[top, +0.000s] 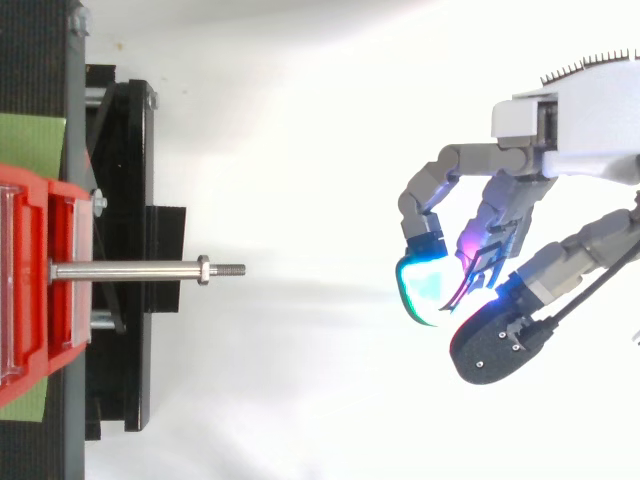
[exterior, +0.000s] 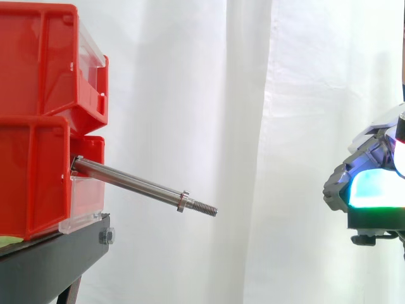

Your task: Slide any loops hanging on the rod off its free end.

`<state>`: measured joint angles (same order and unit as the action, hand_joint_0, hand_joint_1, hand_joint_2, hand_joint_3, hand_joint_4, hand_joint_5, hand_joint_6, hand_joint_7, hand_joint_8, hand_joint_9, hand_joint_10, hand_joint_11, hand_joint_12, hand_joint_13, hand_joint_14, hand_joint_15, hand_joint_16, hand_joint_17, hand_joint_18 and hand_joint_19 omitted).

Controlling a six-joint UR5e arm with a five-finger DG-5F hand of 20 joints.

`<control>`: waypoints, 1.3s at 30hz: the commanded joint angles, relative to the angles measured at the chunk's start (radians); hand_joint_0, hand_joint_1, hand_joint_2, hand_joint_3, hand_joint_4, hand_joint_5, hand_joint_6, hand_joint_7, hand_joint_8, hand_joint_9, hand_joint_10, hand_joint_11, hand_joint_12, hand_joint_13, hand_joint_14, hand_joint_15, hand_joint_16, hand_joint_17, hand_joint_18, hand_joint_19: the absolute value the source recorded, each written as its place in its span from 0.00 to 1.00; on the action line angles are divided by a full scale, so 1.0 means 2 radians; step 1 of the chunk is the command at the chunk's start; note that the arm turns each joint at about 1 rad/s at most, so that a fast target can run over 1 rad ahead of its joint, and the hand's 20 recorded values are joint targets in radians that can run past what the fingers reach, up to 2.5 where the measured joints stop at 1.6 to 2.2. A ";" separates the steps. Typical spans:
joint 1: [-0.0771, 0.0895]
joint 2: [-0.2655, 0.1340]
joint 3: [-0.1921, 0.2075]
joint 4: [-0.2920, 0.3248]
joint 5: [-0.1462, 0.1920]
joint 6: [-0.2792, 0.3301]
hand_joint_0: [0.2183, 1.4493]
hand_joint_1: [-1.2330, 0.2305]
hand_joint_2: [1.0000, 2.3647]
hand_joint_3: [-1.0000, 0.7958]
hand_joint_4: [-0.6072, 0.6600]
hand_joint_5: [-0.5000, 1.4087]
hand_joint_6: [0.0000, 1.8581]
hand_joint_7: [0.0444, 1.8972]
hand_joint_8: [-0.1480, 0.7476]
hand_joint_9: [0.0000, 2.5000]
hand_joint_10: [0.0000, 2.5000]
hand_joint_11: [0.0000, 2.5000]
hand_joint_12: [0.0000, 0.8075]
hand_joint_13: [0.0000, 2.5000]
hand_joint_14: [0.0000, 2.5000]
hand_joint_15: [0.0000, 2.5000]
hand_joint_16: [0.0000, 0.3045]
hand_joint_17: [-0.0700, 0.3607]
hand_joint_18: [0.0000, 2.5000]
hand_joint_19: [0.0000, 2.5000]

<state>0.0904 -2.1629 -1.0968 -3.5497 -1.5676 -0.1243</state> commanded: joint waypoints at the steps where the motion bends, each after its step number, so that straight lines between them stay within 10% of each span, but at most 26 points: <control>1: -0.001 0.000 0.000 -0.001 0.000 0.000 0.37 0.31 0.00 0.29 0.53 0.17 0.48 0.57 0.52 0.38 0.01 0.15 0.39 0.37 0.00 0.07 0.15 0.40 0.38 0.14; 29: -0.002 0.007 0.015 -0.033 0.000 0.000 0.32 0.51 0.00 0.29 0.59 0.17 0.47 0.56 0.53 0.40 0.00 0.14 0.39 0.38 0.00 0.07 0.15 0.41 0.38 0.15; 39: -0.002 0.007 0.015 -0.041 0.000 -0.001 0.32 0.33 0.01 0.36 0.62 0.16 0.46 0.55 0.54 0.38 0.01 0.15 0.40 0.37 0.00 0.07 0.15 0.41 0.37 0.15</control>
<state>0.0859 -2.1491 -1.0676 -3.6231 -1.5673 -0.1243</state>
